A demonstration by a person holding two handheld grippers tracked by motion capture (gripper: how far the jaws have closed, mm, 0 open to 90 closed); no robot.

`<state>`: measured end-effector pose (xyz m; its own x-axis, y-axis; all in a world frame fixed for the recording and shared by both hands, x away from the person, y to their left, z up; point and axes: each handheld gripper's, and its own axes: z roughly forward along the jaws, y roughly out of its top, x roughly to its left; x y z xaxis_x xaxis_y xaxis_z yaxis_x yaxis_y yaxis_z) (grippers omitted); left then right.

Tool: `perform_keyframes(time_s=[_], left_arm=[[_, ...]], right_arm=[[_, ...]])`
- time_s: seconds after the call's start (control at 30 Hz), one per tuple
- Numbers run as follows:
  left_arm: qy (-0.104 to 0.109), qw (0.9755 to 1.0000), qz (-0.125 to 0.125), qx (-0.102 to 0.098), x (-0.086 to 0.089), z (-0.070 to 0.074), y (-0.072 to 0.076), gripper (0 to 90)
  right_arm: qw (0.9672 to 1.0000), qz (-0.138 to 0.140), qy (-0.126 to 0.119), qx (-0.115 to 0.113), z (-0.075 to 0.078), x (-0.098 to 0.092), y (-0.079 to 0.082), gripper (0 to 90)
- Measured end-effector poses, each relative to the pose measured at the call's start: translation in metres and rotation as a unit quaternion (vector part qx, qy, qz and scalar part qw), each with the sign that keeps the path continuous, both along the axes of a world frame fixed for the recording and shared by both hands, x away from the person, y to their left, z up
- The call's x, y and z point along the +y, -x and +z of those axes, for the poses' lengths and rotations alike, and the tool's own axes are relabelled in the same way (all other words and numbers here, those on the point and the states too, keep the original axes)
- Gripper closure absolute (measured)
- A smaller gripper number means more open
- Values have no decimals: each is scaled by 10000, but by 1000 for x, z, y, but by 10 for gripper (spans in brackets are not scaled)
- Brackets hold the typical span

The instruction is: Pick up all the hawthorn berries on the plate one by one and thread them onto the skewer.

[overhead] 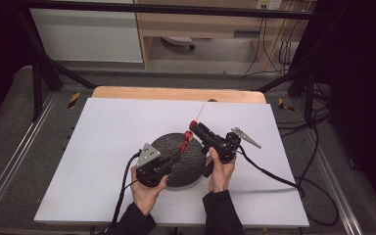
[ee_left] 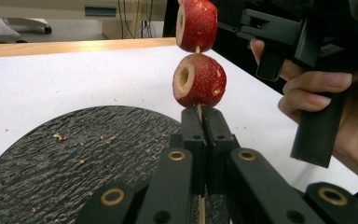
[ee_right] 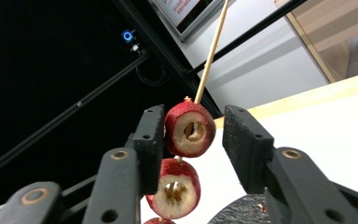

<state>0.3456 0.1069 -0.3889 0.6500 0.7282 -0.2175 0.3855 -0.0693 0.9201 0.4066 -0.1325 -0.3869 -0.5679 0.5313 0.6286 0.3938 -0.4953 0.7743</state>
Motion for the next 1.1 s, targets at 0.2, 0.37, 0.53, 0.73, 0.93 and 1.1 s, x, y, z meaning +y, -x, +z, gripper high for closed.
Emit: perform_keyframes(time_s=[0.2,0.37,0.53,0.73,0.93,1.1], left_arm=[[-49,10000,40,30,7,-1,-1,884],[-103,9999,88,38,15,-2,-2,884],[-168,9998,67,96,22,-3,-2,884],[-255,9995,59,158,31,-5,-2,884],[-367,9990,24,252,39,-6,-4,884],[-462,9984,4,315,43,-5,-4,884]], right_arm=[[9993,100,370,-10,5,-7,0,467],[9969,192,765,28,6,-13,0,355],[9895,391,1388,61,3,-22,0,214],[9772,622,2024,163,-4,-31,1,84],[9629,798,2565,270,-11,-38,2,26],[9436,965,3138,425,-21,-47,7,9]])
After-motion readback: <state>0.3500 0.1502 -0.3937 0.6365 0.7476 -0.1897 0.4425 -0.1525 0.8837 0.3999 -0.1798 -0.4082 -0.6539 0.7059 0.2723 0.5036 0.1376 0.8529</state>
